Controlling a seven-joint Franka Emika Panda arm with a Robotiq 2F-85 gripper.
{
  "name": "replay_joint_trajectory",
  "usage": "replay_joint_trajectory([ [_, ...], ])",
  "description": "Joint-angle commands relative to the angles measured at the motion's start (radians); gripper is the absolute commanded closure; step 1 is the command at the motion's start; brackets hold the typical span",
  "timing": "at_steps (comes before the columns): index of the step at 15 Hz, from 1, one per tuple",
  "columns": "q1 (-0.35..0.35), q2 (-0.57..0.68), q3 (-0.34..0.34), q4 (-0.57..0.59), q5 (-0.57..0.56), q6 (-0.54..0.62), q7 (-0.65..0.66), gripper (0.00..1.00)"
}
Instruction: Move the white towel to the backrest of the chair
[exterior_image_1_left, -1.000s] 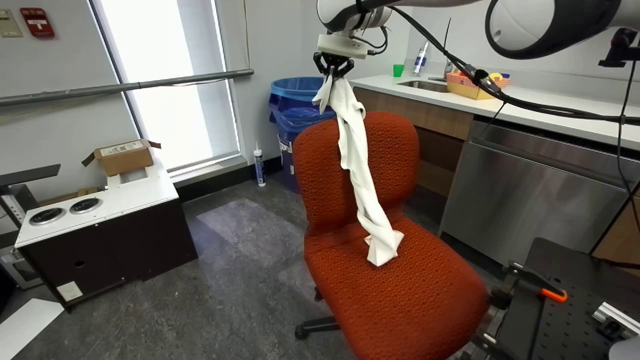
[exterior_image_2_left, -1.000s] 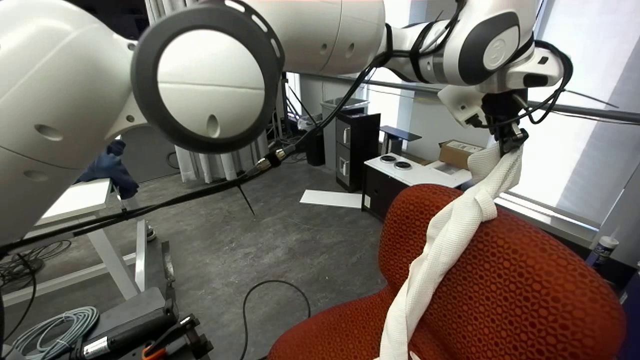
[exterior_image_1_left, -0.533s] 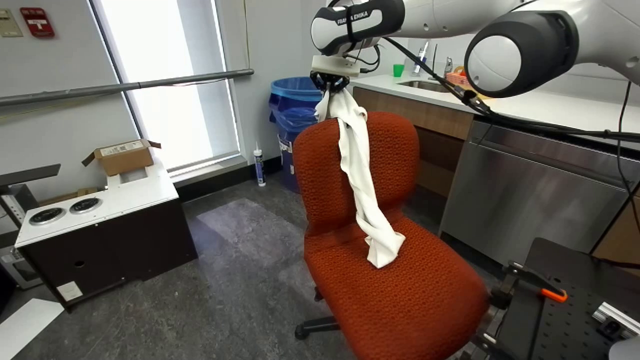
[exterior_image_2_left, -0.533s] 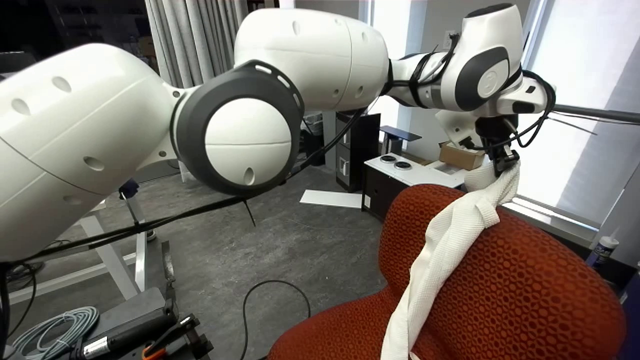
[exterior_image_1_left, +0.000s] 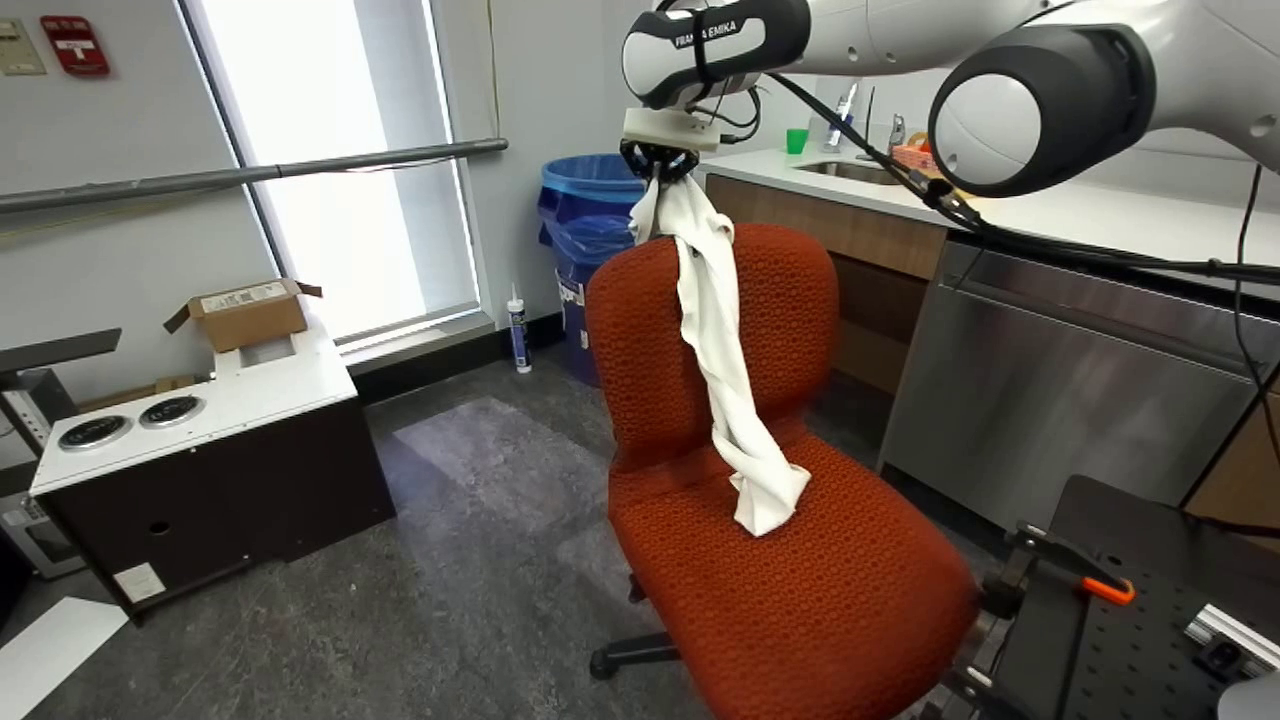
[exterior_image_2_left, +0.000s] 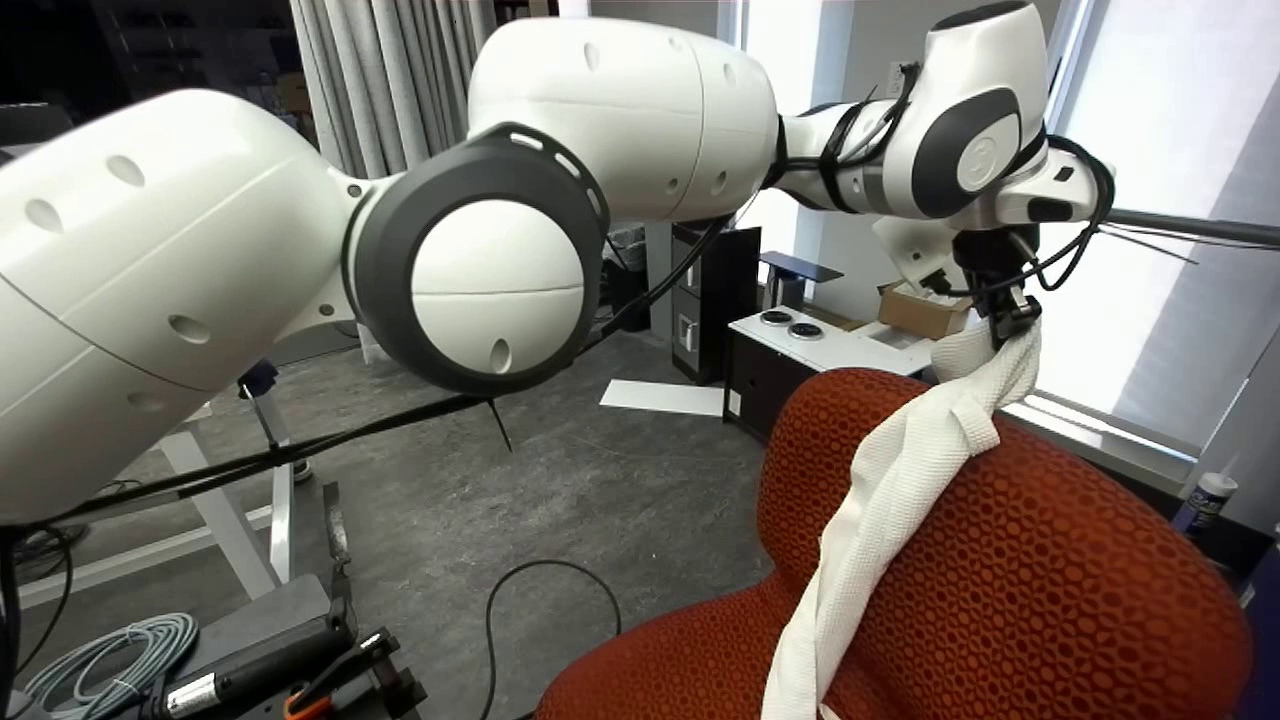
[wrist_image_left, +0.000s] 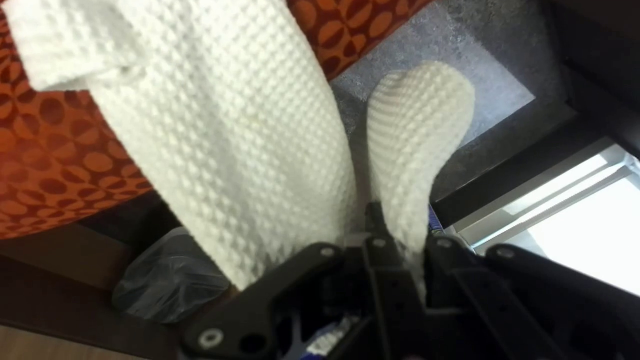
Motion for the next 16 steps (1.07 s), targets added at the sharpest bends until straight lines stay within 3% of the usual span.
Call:
replay_joint_trajectory([
  [1, 0.000, 0.000, 0.000, 0.000, 0.000, 0.000, 0.000, 1.00],
  [2, 0.000, 0.000, 0.000, 0.001, 0.000, 0.000, 0.000, 0.75],
  [4, 0.000, -0.001, 0.003, -0.003, 0.004, -0.003, 0.003, 0.66],
  [11, 0.003, -0.005, 0.004, -0.010, 0.002, -0.001, -0.005, 0.07],
  [12, 0.004, -0.005, 0.004, -0.010, 0.001, -0.001, -0.006, 0.00],
  [16, 0.012, -0.012, -0.004, -0.017, -0.005, -0.005, 0.008, 0.00],
])
